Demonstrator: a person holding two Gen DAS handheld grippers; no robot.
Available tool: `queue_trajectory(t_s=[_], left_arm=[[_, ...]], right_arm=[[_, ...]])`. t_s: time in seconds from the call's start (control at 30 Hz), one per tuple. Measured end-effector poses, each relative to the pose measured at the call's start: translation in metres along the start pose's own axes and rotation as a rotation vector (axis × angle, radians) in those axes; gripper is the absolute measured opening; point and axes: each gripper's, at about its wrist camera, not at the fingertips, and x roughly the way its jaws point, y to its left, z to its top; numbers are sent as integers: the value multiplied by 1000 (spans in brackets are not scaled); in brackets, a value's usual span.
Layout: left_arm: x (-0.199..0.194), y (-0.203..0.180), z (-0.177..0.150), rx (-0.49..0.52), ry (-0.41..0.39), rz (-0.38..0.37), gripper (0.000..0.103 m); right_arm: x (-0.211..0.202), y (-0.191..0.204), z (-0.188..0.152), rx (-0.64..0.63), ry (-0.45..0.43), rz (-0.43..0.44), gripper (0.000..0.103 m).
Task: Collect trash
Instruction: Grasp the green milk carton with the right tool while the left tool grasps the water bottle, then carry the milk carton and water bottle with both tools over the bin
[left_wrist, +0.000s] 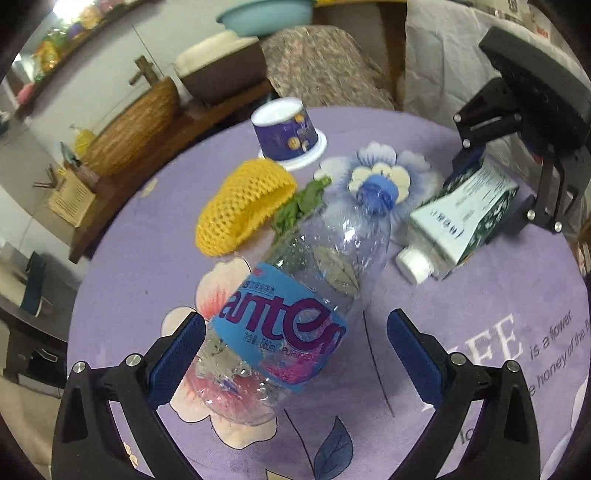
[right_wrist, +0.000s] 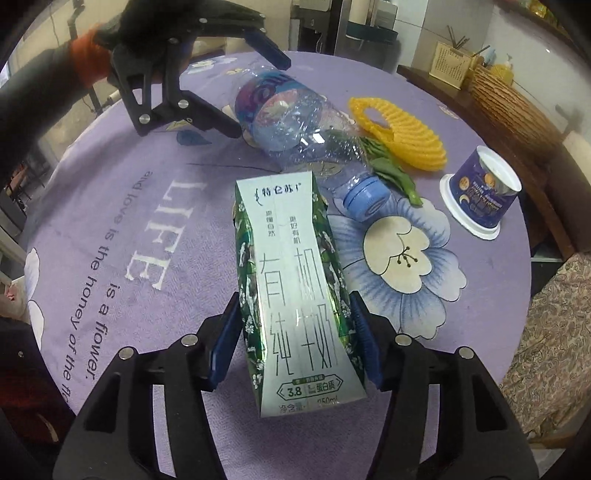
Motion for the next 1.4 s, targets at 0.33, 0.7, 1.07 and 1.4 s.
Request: queue_trajectory(t_s=[0.33, 0.7, 1.07, 1.4], left_arm=[[7, -5, -17, 22, 19, 60, 85], [-4, -15, -21, -66, -59, 68, 76], [-42, -60, -48, -193, -232, 79, 70], [-79, -114, -38, -329, -350, 70, 67]], right_arm=[[10, 3, 6, 19, -15, -2, 57], [4, 26, -3, -2, -43, -69, 52], [-33, 45, -49, 87, -166, -100, 52], [-92, 34, -108, 309, -348, -148, 52]])
